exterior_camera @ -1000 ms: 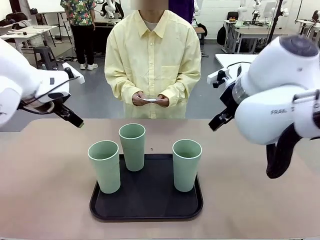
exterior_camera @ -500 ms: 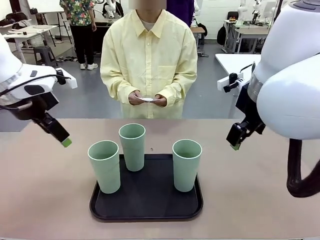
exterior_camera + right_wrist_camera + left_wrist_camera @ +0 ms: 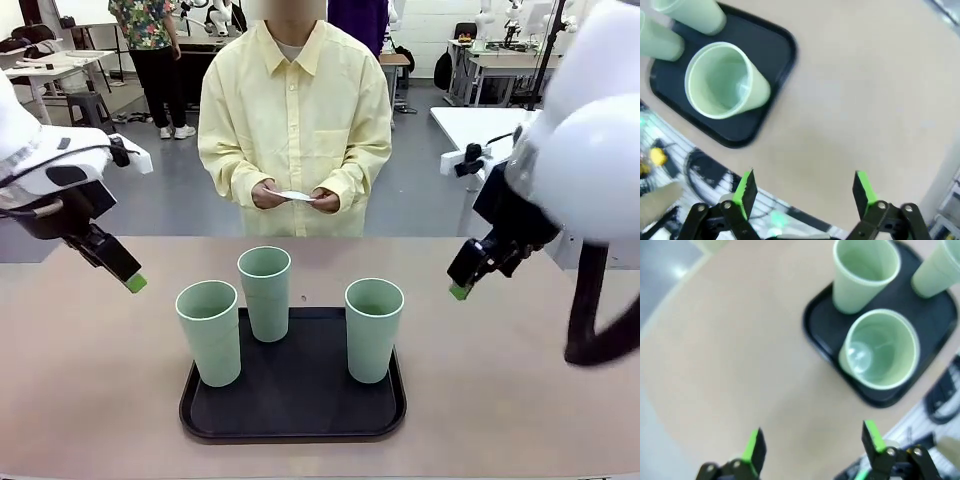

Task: Place coasters on the table and set cups on them.
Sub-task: Pick up one Reusable plastic cup and place it on a coaster set by the human.

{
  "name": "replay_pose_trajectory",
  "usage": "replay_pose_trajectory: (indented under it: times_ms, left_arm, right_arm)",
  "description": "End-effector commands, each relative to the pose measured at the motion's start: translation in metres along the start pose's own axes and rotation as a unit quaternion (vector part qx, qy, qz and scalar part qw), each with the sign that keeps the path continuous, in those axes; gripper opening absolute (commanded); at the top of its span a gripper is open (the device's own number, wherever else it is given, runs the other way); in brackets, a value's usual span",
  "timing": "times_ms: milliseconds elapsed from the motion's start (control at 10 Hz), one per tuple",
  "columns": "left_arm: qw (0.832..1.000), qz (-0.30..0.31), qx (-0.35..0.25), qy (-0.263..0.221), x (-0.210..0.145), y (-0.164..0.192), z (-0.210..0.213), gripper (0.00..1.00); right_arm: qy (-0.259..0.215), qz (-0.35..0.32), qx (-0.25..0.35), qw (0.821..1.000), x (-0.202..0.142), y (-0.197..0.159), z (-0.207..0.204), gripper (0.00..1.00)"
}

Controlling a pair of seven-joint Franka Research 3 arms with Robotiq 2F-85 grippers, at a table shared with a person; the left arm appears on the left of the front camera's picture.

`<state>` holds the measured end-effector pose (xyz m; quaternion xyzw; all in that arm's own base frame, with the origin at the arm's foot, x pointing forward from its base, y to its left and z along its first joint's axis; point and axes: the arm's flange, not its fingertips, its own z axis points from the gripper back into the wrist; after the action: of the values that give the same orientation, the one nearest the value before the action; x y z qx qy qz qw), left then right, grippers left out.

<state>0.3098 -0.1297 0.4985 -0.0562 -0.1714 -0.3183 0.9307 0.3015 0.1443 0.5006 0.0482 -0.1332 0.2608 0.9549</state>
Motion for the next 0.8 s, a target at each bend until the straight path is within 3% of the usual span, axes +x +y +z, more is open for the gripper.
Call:
replay_pose_trajectory:
  times_ms: [0,200,300,400,700]
  left_arm:
    - [0.980,0.085,-0.160,-0.085,-0.023,0.031,0.007,1.00]
    - [0.926,0.176,-0.300,-0.146,-0.045,0.073,0.021,1.00]
    - [0.891,0.215,-0.364,-0.164,-0.059,0.106,0.030,1.00]
    - [0.878,0.224,-0.390,-0.162,-0.074,0.120,0.032,1.00]
    - [0.883,0.228,-0.403,-0.082,-0.095,0.135,0.032,1.00]
  right_arm:
    - [-0.087,-0.099,0.295,0.946,-0.045,-0.056,-0.015,1.00]
    - [-0.130,-0.129,0.415,0.891,-0.067,-0.093,-0.007,1.00]
    - [-0.124,-0.155,0.437,0.877,-0.080,-0.113,-0.007,1.00]
    - [-0.108,-0.168,0.446,0.873,-0.094,-0.126,-0.006,1.00]
    - [-0.062,-0.193,0.451,0.869,-0.140,-0.159,0.005,1.00]
